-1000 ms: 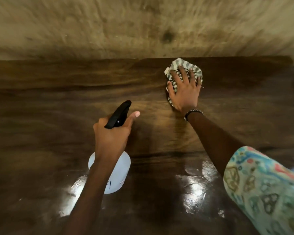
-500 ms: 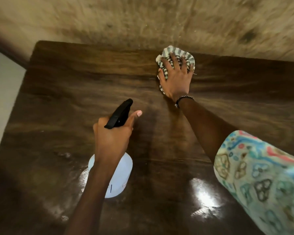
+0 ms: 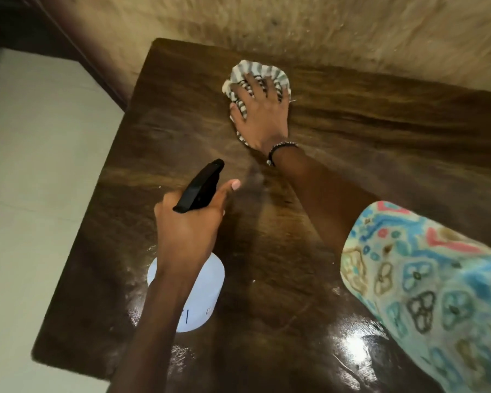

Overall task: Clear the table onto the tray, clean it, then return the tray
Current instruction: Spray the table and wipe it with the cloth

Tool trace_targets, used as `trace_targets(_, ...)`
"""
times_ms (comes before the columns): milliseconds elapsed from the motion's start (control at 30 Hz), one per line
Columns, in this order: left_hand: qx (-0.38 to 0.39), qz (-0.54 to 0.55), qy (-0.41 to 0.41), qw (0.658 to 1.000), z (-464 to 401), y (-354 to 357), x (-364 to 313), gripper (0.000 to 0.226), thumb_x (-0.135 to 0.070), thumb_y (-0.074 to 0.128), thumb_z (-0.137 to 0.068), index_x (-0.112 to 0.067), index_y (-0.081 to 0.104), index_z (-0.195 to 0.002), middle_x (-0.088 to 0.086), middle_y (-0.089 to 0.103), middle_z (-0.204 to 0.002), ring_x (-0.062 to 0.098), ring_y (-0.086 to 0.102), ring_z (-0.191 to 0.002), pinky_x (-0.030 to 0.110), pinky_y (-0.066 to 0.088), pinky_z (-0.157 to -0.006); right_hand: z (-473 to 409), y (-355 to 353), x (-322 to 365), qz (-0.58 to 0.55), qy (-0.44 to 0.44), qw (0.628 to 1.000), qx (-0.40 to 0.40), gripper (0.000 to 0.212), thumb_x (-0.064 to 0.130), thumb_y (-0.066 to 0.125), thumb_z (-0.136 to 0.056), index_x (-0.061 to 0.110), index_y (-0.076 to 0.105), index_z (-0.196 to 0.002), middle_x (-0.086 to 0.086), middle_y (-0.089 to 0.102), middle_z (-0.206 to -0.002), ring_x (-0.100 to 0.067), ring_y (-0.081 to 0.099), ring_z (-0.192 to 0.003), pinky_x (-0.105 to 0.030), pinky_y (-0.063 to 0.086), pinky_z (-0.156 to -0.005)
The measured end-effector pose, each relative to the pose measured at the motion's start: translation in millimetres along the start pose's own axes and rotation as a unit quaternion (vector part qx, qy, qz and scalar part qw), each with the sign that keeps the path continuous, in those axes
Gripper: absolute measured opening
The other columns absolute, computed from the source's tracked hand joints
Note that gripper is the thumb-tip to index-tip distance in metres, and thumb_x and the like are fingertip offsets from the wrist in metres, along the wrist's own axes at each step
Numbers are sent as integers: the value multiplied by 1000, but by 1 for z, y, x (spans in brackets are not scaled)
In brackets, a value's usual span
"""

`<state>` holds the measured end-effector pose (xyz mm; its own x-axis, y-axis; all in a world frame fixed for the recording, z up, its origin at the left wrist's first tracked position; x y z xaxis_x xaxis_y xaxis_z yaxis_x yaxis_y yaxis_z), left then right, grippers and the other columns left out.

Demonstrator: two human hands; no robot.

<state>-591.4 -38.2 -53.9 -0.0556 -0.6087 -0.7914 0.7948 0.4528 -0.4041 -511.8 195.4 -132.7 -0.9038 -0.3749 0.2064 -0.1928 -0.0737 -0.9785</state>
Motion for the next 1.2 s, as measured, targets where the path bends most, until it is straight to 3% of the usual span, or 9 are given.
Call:
trace_targets(167, 17, -1, -33, 999, 0, -5, 11, 54, -58, 77, -60, -19, 61, -94, 7, 67, -91, 19, 67, -77, 28, 49, -61, 51, 3, 28, 1, -72, 997, 19, 47, 49, 30, -97, 36, 40, -141, 6, 29, -156, -26, 18, -146, -53, 11, -117)
trace_targets(267, 26, 0, -41, 999, 7, -1, 8, 64, -58, 76, -59, -16, 60, -104, 7, 67, -93, 21, 67, -83, 32, 52, -68, 87, 4, 25, 7, -128, 991, 39, 46, 49, 31, -97, 38, 40, -141, 7, 29, -156, -25, 20, -145, -50, 11, -118)
trace_targets(367, 22, 2, -45, 999, 18, 1, 5, 54, -60, 76, -56, -26, 57, -93, 4, 67, -94, 18, 67, -85, 29, 50, -67, 96, -4, -13, 22, -151, 987, 50, 47, 49, 30, -98, 39, 36, -143, 7, 27, -157, -25, 21, -145, -48, 14, -118)
trace_targets(533, 23, -8, -23, 999, 42, 13, -1, 36, -51, 77, -65, -29, 53, -80, -2, 68, -77, 9, 64, -69, 19, 41, -54, 132, -36, -140, 14, 7, 1000, -13, 47, 48, 36, -97, 33, 43, -141, 4, 35, -154, -24, 26, -144, -46, 22, -115)
trace_targets(733, 31, -3, -37, 999, 80, 40, 9, 37, -52, 77, -64, -30, 50, -79, -5, 67, -71, 5, 62, -62, 19, 43, -50, 243, -73, -269, 14, 177, 982, -63, 51, 48, 36, -93, 30, 46, -140, 0, 38, -152, -28, 30, -142, -47, 24, -115)
trace_targets(867, 35, 1, -47, 998, 107, 48, 21, 38, -51, 80, -59, -29, 52, -74, -2, 70, -70, 12, 65, -63, 30, 48, -64, 312, -79, -299, 11, 296, 952, -75, 55, 48, 35, -93, 22, 46, -141, -4, 35, -154, -33, 28, -142, -51, 22, -115)
trace_targets(967, 32, 3, -66, 997, 127, 51, 34, 45, -57, 81, -49, -31, 54, -73, 6, 70, -86, 24, 69, -78, 38, 51, -74, 320, -69, -281, 6, 345, 936, -65, 55, 48, 34, -94, 24, 42, -143, -3, 29, -156, -35, 23, -144, -56, 17, -115)
trace_targets(1100, 22, -1, -74, 997, 149, 53, 51, 42, -62, 80, -46, -31, 58, -65, 6, 70, -87, 17, 69, -74, 29, 47, -62, 285, -44, -201, 2, 223, 975, -17, 51, 48, 36, -94, 31, 41, -142, 0, 30, -156, -32, 19, -146, -58, 14, -115)
trace_targets(1200, 4, -15, -67, 998, 162, 52, 58, 45, -62, 80, -47, -33, 51, -65, 6, 69, -90, 21, 68, -81, 35, 52, -72, 276, -28, -119, 3, 72, 997, 11, 47, 46, 36, -95, 33, 43, -140, 0, 33, -155, -32, 22, -145, -60, 16, -114)
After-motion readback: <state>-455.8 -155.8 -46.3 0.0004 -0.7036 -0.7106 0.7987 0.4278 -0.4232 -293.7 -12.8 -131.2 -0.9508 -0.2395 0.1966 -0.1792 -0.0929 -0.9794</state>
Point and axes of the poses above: each hand's wrist, its own z-axis away from the middle knuckle, its own y-axis out of the palm, x = y × z, the point moved 8 cm from there along -z, towards the middle knuckle
